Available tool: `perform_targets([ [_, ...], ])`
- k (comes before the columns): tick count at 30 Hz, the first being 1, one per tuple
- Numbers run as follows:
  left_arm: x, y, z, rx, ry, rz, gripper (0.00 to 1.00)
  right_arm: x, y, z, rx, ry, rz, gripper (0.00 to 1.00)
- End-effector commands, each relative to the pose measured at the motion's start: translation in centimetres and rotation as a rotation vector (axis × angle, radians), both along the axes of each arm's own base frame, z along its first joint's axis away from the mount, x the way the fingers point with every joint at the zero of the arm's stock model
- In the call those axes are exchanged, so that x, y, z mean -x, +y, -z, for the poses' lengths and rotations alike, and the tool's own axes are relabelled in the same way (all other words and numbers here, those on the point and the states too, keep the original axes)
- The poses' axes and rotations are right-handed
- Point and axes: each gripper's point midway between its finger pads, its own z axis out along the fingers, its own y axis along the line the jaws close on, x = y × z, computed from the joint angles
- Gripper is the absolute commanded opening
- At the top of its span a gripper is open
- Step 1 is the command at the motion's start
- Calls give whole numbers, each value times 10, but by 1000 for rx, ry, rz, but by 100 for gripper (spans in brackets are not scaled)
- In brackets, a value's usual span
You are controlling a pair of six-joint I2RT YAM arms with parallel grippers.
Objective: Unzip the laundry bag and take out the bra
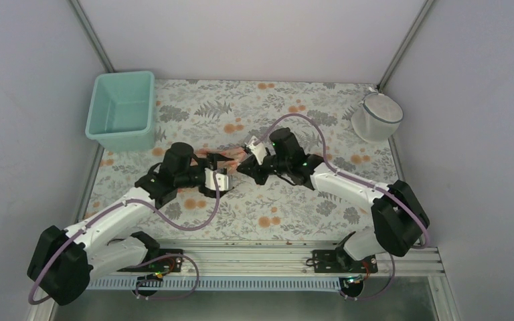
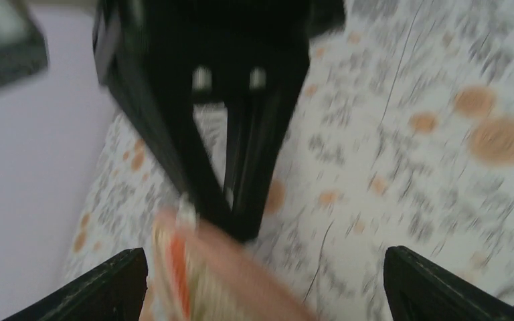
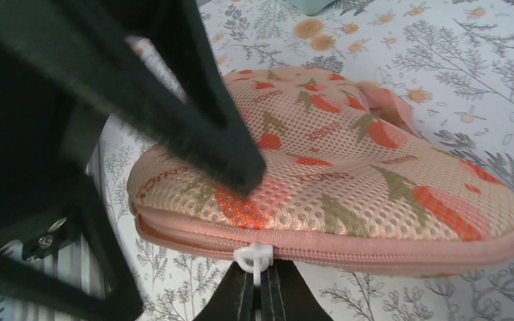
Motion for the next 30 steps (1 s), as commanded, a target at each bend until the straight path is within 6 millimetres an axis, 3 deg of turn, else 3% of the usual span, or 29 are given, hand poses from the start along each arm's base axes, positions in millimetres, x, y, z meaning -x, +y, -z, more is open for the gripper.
perform_targets([
  [1, 17, -19, -18, 121, 205, -42, 87, 5, 19, -20, -65, 13, -35, 4],
  [3, 2, -17, -21, 151, 208, -133, 79, 9, 22, -21, -67, 7, -51, 4],
  [5, -8, -12, -18, 142, 185, -194, 62, 9, 22, -23, -67, 5, -49, 4],
  [7, -11, -8, -13, 116, 163, -212, 49, 8, 22, -24, -64, 3, -50, 4],
  [10, -14, -5, -12, 103, 156, -237, 40, 8, 22, -25, -63, 0, -51, 4],
  [16, -18, -1, -13, 85, 123, -250, 3, 5, 19, -26, -56, -3, -35, 4],
  [23, -16, -1, -12, 44, 30, -196, 2, -21, -18, -10, -26, 27, 87, 4],
  [30, -7, -8, -25, 15, -163, -42, 2, -43, -55, 1, -13, 47, 203, 4],
])
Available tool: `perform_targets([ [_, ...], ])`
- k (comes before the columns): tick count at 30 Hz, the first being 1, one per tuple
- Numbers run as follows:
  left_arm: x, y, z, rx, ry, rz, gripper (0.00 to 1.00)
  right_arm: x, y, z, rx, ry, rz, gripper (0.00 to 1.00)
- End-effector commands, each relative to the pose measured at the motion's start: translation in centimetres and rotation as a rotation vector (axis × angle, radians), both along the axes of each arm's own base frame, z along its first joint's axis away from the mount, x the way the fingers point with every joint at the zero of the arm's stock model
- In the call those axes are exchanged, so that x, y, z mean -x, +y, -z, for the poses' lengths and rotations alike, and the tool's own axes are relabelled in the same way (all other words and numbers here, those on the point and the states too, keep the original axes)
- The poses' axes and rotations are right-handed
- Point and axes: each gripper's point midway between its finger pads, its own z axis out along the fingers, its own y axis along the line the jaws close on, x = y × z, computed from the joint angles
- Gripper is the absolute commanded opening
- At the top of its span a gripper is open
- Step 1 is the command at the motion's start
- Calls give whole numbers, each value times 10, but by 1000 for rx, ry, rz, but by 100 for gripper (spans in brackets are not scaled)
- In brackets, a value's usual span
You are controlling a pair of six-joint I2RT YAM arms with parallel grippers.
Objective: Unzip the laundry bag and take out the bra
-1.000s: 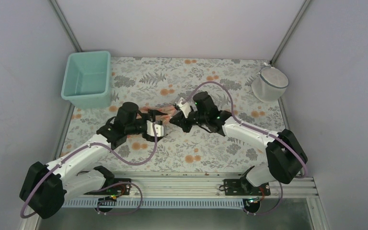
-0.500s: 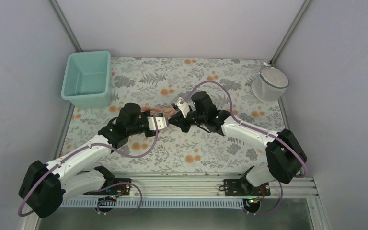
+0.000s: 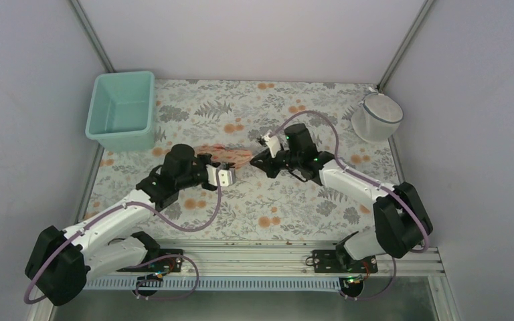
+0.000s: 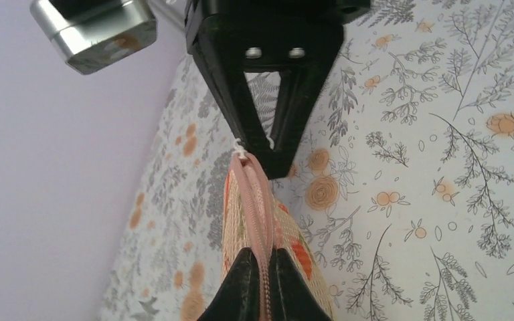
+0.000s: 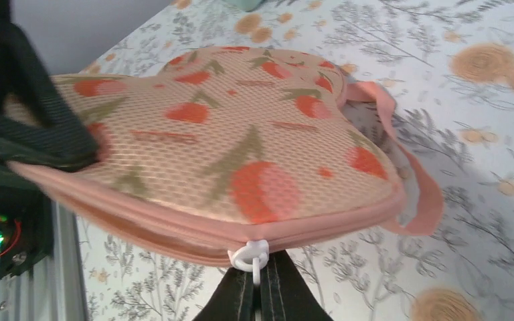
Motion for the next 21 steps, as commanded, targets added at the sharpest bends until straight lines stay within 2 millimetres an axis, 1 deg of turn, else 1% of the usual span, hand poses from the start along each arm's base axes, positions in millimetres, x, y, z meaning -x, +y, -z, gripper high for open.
perform_targets([
  [1, 12, -2, -3, -55, -135, 120, 2, -21, -28, -7, -10, -17, 108, 4],
  [3, 18, -4, -4, -69, -189, 172, 2, -29, -41, -7, -13, -12, 146, 4],
  [4, 19, -4, -5, -73, -206, 186, 2, -36, -53, -7, -17, -9, 179, 4],
  [6, 19, -4, -5, -72, -217, 185, 2, -44, -69, -9, -30, -7, 221, 4],
  [8, 17, -2, -4, -71, -212, 178, 2, -46, -79, -13, -45, -16, 242, 4],
  [10, 18, 0, 1, -76, -211, 181, 2, -45, -82, -13, -39, -26, 246, 4],
  [13, 15, 4, 6, -67, -200, 165, 2, -42, -82, -2, -21, -4, 244, 4],
  [15, 10, 13, 13, -59, -188, 149, 2, -35, -78, 6, -15, 8, 230, 4],
  [18, -3, 35, 29, -62, -169, 117, 2, -21, -64, 14, -18, 19, 185, 4],
  [21, -12, 57, 51, -110, -153, 87, 2, -6, -47, 19, -26, 30, 131, 4],
])
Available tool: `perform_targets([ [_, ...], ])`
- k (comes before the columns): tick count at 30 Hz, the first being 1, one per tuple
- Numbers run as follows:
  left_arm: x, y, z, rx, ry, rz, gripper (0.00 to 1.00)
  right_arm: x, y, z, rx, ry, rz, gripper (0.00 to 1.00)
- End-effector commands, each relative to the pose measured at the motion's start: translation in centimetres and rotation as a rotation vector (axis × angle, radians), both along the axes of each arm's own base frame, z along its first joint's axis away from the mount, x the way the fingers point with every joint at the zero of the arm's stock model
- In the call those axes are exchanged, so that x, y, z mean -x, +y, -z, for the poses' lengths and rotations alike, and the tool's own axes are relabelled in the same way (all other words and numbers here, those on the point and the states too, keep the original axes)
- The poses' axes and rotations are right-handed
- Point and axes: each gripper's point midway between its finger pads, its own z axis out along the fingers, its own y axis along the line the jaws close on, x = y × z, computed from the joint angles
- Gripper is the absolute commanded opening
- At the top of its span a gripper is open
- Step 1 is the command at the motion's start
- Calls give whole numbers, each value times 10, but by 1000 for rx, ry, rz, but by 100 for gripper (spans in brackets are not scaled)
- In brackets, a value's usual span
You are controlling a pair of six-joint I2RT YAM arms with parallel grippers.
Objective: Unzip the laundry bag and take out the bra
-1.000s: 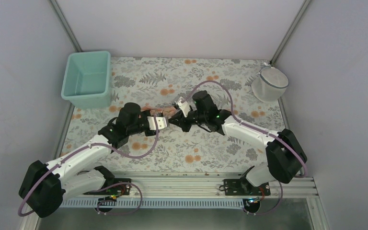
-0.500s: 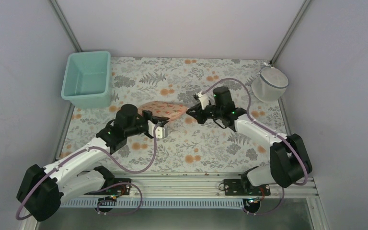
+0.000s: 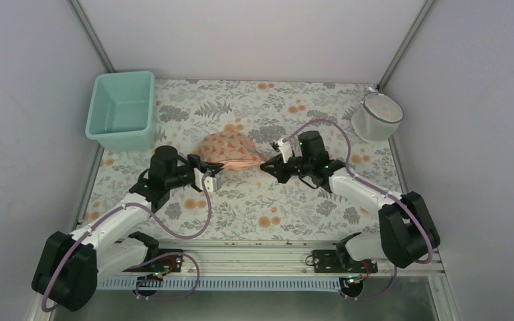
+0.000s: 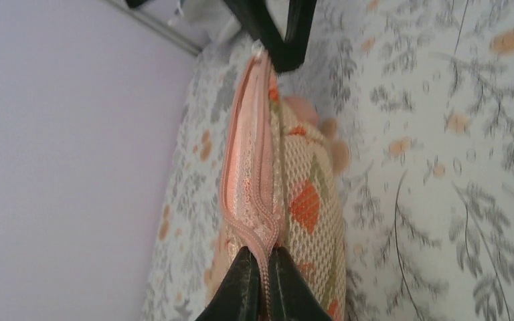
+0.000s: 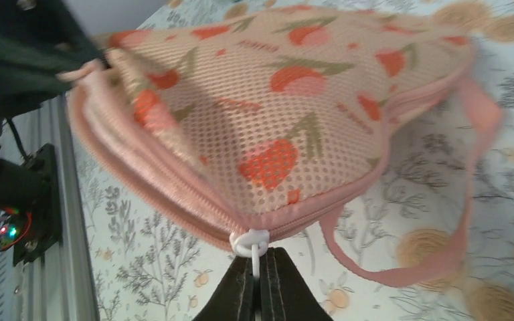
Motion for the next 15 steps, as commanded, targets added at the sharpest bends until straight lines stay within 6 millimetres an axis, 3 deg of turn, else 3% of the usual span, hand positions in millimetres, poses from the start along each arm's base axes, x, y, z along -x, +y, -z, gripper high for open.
perform_targets([
  [1, -17, 42, 45, -97, 41, -91, 2, 2, 11, 6, 5, -20, 22, 4],
  [3, -16, 48, 55, -127, 37, -87, 3, 14, 28, 8, -7, -21, -33, 4],
  [5, -12, 50, 64, -147, 50, -80, 12, 22, 43, 11, -15, -13, -71, 4],
  [6, -10, 51, 68, -155, 62, -78, 19, 23, 48, 14, -16, -5, -82, 4],
  [10, 5, 50, 76, -194, 95, -12, 64, 25, 67, 21, -19, 16, -102, 4],
  [15, 19, 36, 56, -116, 212, 23, 85, 25, 88, 18, -25, 20, -127, 4],
])
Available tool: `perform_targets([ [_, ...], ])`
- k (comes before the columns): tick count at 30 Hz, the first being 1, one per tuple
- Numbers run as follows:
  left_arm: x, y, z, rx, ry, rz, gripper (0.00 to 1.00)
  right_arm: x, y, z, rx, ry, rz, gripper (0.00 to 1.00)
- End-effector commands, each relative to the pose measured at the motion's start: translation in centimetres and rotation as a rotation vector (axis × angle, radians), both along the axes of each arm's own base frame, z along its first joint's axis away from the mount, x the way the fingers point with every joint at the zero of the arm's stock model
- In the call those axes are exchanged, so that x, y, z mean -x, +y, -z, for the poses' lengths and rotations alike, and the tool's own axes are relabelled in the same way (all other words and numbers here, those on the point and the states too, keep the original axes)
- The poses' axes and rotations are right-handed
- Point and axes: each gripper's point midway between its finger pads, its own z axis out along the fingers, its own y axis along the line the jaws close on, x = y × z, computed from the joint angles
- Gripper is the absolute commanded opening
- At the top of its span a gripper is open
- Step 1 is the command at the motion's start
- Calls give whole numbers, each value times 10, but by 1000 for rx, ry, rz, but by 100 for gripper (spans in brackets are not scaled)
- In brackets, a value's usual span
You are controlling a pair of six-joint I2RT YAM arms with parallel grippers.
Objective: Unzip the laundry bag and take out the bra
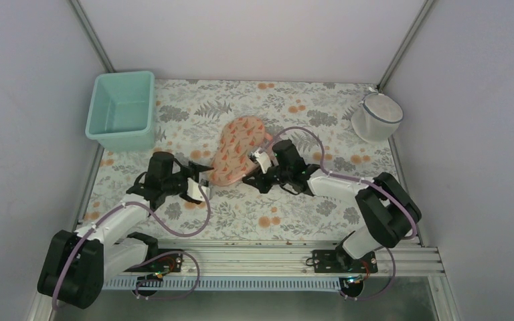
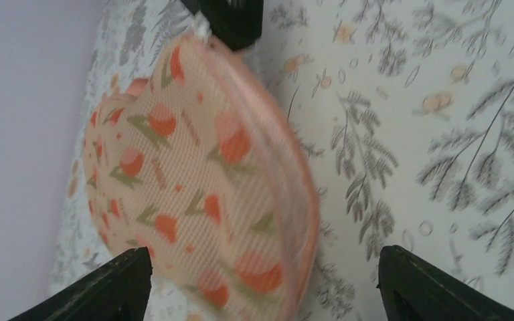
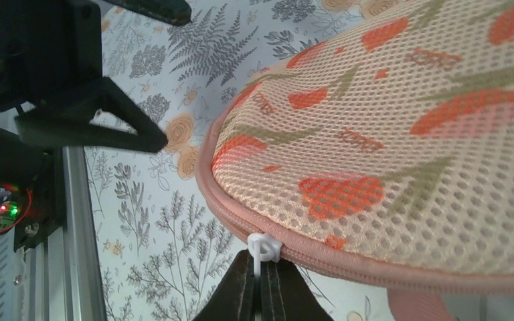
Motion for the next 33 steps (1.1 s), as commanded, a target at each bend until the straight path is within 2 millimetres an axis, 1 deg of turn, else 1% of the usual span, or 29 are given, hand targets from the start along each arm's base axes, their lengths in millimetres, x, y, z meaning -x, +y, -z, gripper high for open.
perform_targets([
  [1, 18, -19, -21, 76, 103, 52, 86, -12, 27, -24, -63, -53, -6, 4],
  [4, 25, -36, -18, 99, 174, -2, 87, -7, 36, -27, -70, -53, -32, 4],
  [6, 18, -43, -19, 134, 199, -71, 86, -5, 41, -29, -76, -51, -49, 4],
  [7, 10, -45, -23, 167, 192, -111, 82, -3, 42, -30, -77, -54, -57, 4],
  [9, -5, -42, -26, 193, 169, -186, 75, 0, 44, -30, -71, -61, -69, 4],
  [10, -8, -40, -25, 189, 151, -204, 72, 1, 45, -30, -66, -63, -74, 4],
  [13, -14, -37, -23, 175, 118, -222, 67, 7, 48, -29, -60, -70, -104, 4],
  [16, -13, -39, -22, 173, 106, -203, 62, 11, 49, -30, -65, -74, -123, 4],
  [17, -12, -40, -22, 175, 101, -196, 58, 11, 50, -30, -65, -73, -126, 4],
  [22, -10, -43, -21, 179, 94, -174, 25, 11, 52, -35, -76, -80, -136, 4],
  [26, -7, -43, -20, 169, 84, -154, 4, 11, 52, -35, -73, -82, -135, 4],
  [27, -7, -43, -20, 166, 80, -154, 3, 10, 51, -34, -69, -83, -133, 4],
  [30, -7, -40, -17, 141, 63, -154, 2, 7, 46, -31, -58, -66, -115, 4],
  [33, -6, -35, -11, 88, 7, -135, 2, -2, 32, -27, -51, -53, -69, 4],
])
